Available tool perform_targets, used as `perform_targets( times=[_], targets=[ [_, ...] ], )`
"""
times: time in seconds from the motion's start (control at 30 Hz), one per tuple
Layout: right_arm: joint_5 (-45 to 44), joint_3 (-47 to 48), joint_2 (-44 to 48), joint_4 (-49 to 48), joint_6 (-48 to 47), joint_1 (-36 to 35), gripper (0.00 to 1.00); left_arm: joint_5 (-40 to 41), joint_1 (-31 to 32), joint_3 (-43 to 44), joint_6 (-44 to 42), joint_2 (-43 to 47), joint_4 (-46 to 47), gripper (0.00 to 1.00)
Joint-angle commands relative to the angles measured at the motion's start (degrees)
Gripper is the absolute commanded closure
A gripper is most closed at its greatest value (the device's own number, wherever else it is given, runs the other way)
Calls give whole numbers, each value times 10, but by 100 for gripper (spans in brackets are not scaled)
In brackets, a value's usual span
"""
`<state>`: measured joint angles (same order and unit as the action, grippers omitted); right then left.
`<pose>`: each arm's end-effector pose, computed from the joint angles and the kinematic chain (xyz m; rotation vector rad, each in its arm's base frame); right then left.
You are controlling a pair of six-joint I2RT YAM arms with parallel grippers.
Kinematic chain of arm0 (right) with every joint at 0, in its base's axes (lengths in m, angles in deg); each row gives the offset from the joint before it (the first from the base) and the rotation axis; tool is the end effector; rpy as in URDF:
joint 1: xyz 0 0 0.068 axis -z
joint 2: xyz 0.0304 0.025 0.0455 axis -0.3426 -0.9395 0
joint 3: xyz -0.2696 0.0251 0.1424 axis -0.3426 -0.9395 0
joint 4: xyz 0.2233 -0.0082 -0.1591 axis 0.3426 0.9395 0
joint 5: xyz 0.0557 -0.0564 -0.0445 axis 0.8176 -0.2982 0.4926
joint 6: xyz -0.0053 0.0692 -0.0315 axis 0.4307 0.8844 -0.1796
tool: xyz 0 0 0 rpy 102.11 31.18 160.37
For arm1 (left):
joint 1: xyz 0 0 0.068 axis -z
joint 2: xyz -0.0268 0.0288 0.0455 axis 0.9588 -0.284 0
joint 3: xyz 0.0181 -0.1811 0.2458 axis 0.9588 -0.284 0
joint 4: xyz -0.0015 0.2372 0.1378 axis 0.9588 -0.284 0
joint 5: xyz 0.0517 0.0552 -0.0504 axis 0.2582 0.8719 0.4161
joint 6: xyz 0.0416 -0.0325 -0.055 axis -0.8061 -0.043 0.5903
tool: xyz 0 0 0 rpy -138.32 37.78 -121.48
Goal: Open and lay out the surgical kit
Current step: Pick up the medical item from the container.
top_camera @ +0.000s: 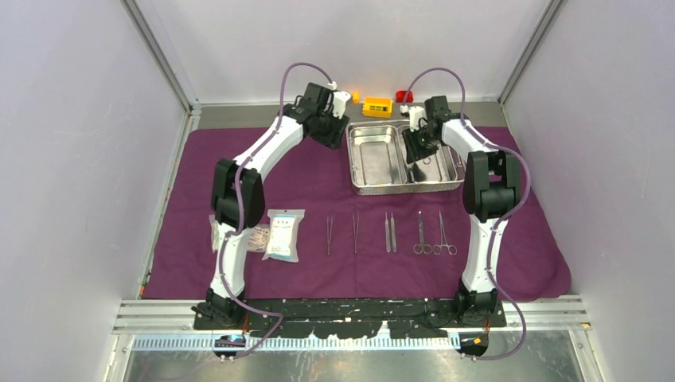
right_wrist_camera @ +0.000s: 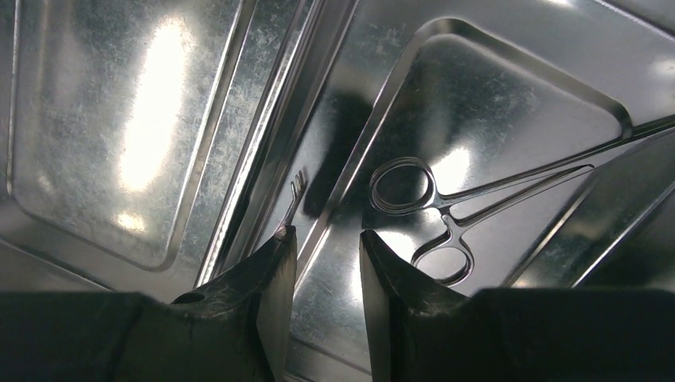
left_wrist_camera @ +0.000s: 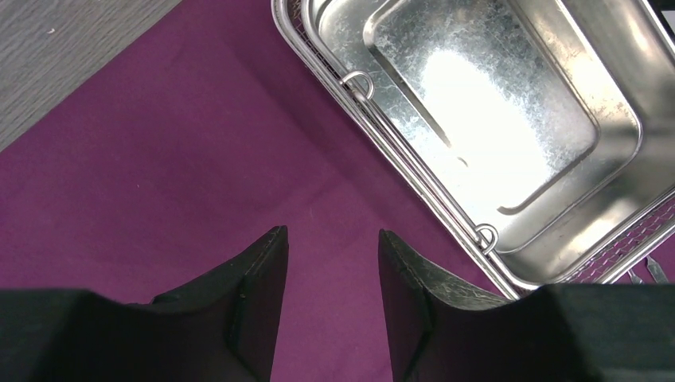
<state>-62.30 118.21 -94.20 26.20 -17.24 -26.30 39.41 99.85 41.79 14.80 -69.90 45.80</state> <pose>0.4977 0.0724 0.1844 -0.6590 2.5417 0.2914 0.4884 -0.2545 0.2690 0.7050 2.3197 -0.3954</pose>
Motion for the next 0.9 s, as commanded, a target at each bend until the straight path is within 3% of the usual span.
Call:
perform_targets(
  times=[0.0,0.53,0.87],
  targets=[
    [15,-5,15,-20,10,0,60,-8,-3,21,-9,31,-3,52],
    [17,-10,-3,-38,59,-8,60,-11,-5,14,-9,40,-2,52],
    [-42,-51,-8,-84,83,-23,64,-14,-9,-4,-8,52,1,53]
  ],
)
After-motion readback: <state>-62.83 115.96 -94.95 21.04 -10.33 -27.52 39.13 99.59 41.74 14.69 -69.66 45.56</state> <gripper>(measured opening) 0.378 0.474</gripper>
